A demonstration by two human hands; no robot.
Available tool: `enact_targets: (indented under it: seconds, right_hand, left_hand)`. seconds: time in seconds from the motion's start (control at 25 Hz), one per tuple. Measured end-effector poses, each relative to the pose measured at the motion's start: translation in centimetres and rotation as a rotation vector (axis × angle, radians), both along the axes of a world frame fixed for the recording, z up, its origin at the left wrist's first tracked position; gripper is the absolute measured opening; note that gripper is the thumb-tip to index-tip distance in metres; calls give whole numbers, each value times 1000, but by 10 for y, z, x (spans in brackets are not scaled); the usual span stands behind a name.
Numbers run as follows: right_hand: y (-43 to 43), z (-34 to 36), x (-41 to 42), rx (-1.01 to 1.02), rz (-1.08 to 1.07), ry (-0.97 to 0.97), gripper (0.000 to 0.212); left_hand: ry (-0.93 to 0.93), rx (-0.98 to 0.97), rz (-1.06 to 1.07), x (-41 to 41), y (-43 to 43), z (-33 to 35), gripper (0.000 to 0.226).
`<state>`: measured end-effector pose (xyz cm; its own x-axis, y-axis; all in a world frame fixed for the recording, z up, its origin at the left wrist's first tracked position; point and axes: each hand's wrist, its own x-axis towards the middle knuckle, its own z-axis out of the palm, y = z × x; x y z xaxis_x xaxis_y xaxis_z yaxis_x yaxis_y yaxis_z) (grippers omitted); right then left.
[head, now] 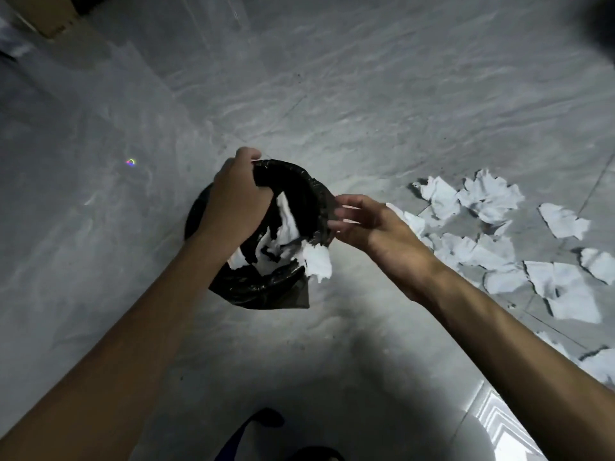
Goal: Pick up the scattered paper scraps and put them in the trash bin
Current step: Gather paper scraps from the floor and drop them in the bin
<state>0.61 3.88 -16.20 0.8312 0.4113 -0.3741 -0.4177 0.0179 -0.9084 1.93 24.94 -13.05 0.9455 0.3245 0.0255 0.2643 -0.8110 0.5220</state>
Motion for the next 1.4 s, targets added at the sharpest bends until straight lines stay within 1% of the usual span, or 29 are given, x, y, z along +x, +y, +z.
enact_targets:
  seconds: [0.04,0.12,0.2,0.28,0.32,0.4,0.48,0.52,0.6,0.68,0.76,0.88,0.92,1.0,1.04,1.08,1.16,1.2,1.24,1.32,1.4]
  right_hand:
    - [-16,-3,3,-1,-47,2,35]
    - [-57,-15,5,-99,-116,-15,25]
    - [-104,-36,1,-307,-159,-30,19]
    - [-160,-65,-14,-596,-154,-38,19]
    - [-187,-81,-26,-767,-108,-41,23]
    - [-231,-111,-58,-1093,80,-45,42]
    - [-261,-139,-95,-1324,248,-49,64]
    - [-271,-150,-111,-1391,274,-55,71]
    - [-288,-171,-133,-1415,239,-80,73]
    - [-294,-190,-140,-1353,194,-141,63]
    - [-290,-202,-136,-1259,151,-192,49]
    - [-283,-202,-128,-1038,14,-276,16]
    - [-286,-199,-127,-984,-33,-273,13]
    - [-298,-190,-131,-905,-43,-191,23]
    - [-307,-186,-138,-883,31,-139,32]
    - [-316,-183,-148,-890,158,-107,41]
    - [-332,-183,-172,-932,397,-113,50]
    - [-337,-185,-187,-937,442,-124,52]
    - [-339,-189,-200,-934,438,-115,53]
    - [-339,-196,-220,-967,380,-83,43]
    - [-338,-198,-224,-1053,404,-90,27]
  left_hand:
    - [-25,-31,-59,5,-19,0,48]
    - [-24,-111,-197,15,-64,-7,43]
    - [39,-174,-327,22,-108,-24,39]
    - [170,-198,-466,25,-154,-48,38]
    - [238,-192,-537,23,-174,-63,39]
    - [345,-167,-668,16,-206,-93,42]
    - [428,-113,-772,7,-230,-125,48]
    - [464,-74,-817,3,-239,-140,53]
    - [528,-26,-902,-6,-257,-167,64]
    - [570,-4,-945,-15,-266,-188,73]
    - [584,36,-955,-18,-268,-200,79]
    - [573,173,-974,-17,-271,-208,84]
    - [561,222,-978,-15,-272,-212,83]
    - [527,275,-971,-15,-273,-222,73]
    - [491,268,-960,-16,-274,-228,62]
    - [452,241,-943,-16,-274,-234,48]
    - [412,178,-909,-17,-276,-241,17]
    - [417,162,-897,-16,-279,-242,8]
    - [422,144,-879,-16,-281,-243,4]
    - [422,87,-827,-17,-286,-242,5]
    - [398,37,-781,-18,-289,-234,6]
